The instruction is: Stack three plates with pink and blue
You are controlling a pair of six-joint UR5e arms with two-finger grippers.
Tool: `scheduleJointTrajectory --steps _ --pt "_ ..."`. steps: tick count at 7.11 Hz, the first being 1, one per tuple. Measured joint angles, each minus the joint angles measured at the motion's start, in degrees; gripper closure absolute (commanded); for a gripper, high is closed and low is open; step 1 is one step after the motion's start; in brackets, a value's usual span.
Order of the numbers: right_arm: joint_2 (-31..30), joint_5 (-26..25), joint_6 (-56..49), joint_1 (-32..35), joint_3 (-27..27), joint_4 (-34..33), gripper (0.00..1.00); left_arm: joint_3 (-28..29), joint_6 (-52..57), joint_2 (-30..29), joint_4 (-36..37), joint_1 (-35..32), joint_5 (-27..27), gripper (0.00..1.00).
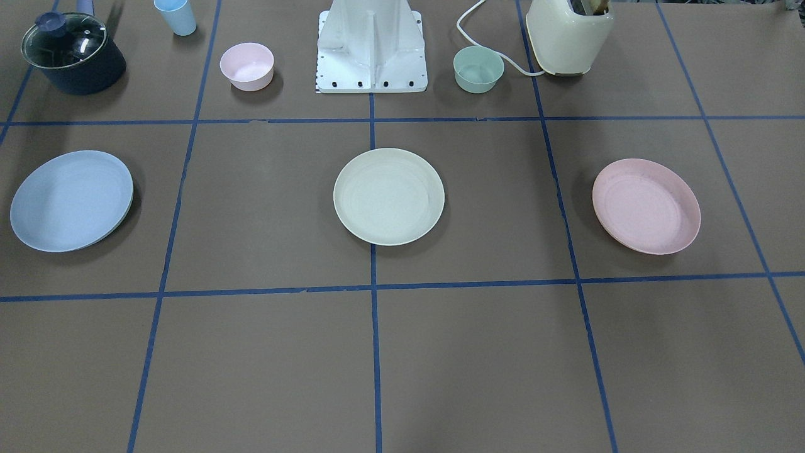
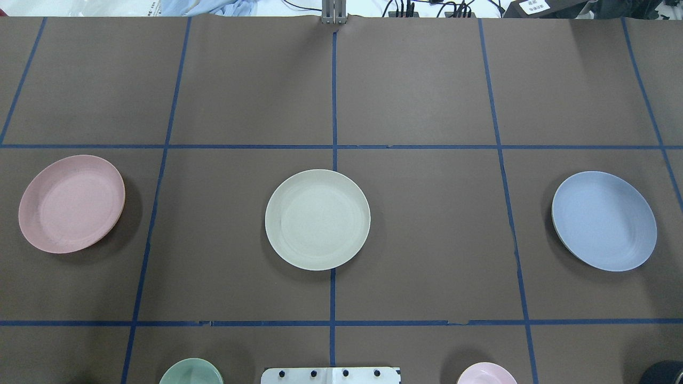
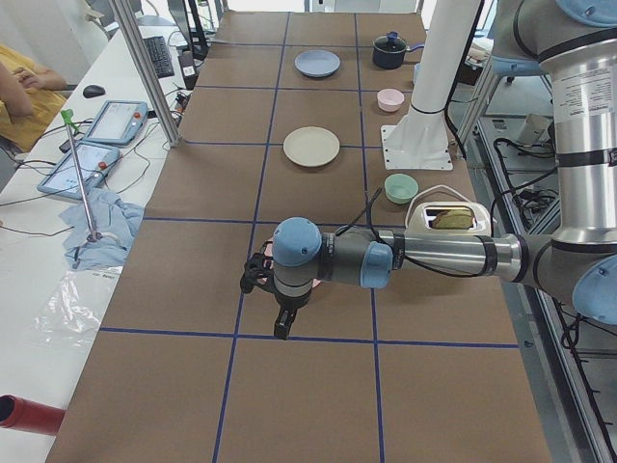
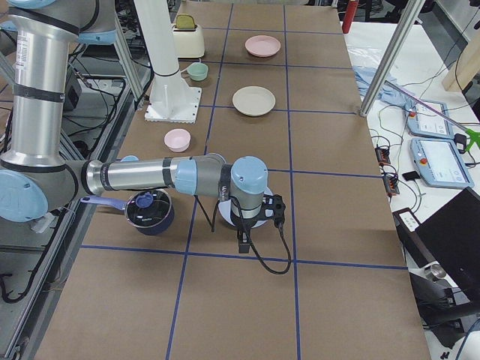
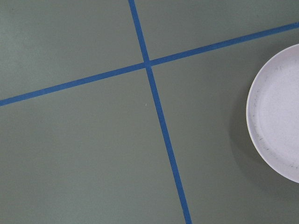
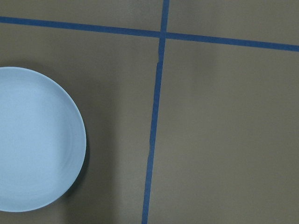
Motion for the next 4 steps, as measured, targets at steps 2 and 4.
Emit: scheduleJointTrajectory --steps 2,4 --pt "0.1 0.2 0.1 0.0 0.0 1.4 0.0 -1.0 -0.1 0.1 -0.8 0.0 0.0 0.0" --pt "0.2 0.5 0.6 0.0 -0.1 6.0 0.0 -2.0 -0.1 -0.3 -2.4 0.1 0.0 0.0"
